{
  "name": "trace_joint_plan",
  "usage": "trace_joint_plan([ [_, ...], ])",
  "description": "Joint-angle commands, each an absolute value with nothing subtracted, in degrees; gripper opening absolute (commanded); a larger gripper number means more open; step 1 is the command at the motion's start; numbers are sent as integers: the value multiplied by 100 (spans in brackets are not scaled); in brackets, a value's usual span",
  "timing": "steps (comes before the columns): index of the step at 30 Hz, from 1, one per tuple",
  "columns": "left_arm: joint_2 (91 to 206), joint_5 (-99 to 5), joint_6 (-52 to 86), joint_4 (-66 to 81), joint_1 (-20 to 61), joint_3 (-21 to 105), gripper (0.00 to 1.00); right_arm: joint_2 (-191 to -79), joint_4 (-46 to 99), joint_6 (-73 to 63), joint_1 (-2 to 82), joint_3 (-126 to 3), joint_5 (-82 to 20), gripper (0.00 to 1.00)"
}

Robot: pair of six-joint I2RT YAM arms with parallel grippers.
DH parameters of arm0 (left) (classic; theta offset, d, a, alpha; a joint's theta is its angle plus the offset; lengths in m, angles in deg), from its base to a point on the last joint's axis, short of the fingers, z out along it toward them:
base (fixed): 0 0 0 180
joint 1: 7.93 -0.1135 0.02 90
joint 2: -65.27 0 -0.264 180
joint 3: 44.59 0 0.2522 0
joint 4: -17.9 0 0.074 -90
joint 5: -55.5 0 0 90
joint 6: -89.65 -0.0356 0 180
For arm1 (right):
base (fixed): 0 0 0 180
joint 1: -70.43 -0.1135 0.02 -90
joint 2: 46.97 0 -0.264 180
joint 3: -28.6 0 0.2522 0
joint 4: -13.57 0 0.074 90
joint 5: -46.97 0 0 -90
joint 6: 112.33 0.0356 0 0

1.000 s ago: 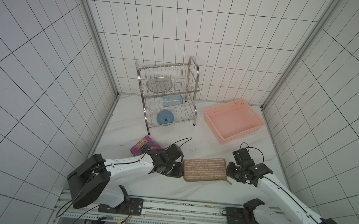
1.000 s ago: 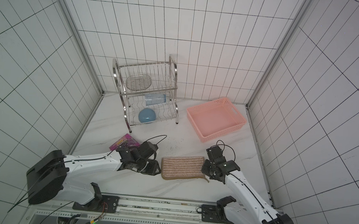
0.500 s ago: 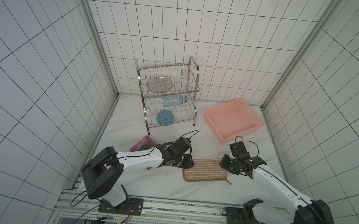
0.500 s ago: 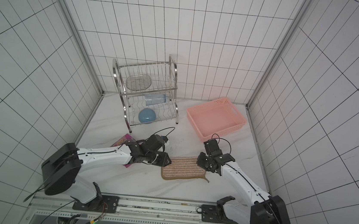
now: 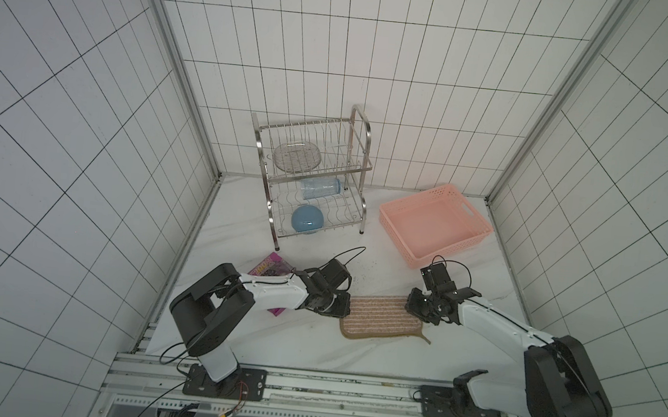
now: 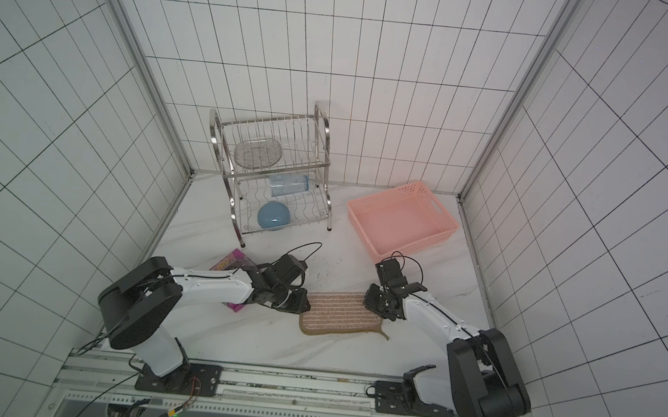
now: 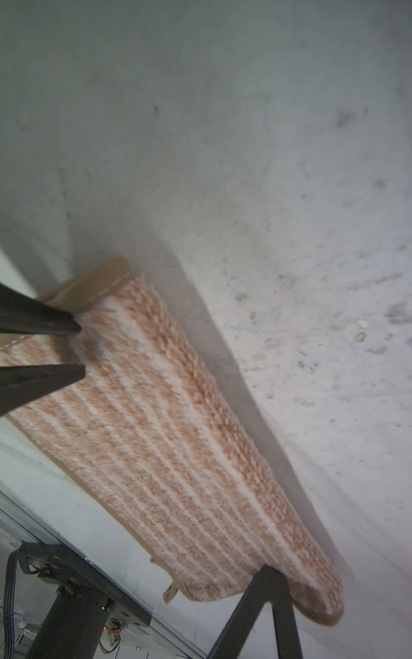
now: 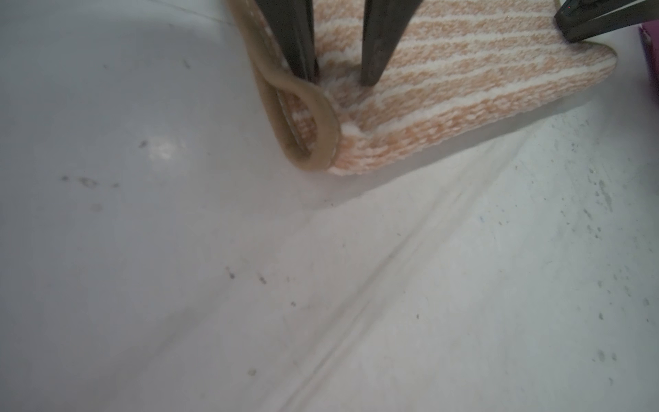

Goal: Fold the square dishcloth
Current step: Smooth out the cleaning item at the center of the board.

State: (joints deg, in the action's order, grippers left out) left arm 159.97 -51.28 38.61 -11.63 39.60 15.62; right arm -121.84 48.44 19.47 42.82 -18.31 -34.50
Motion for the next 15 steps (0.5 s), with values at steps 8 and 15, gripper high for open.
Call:
trace_joint_plan([
  [8,15733,-5109,3770,-1213,3962,1608,26,-11497,5866,1539,4341,-2154,-3795,42],
  [15,15168,-4971,3894,-1455,3962,1757,35,-11060,6189,1583,4402,-1975,-3815,50],
])
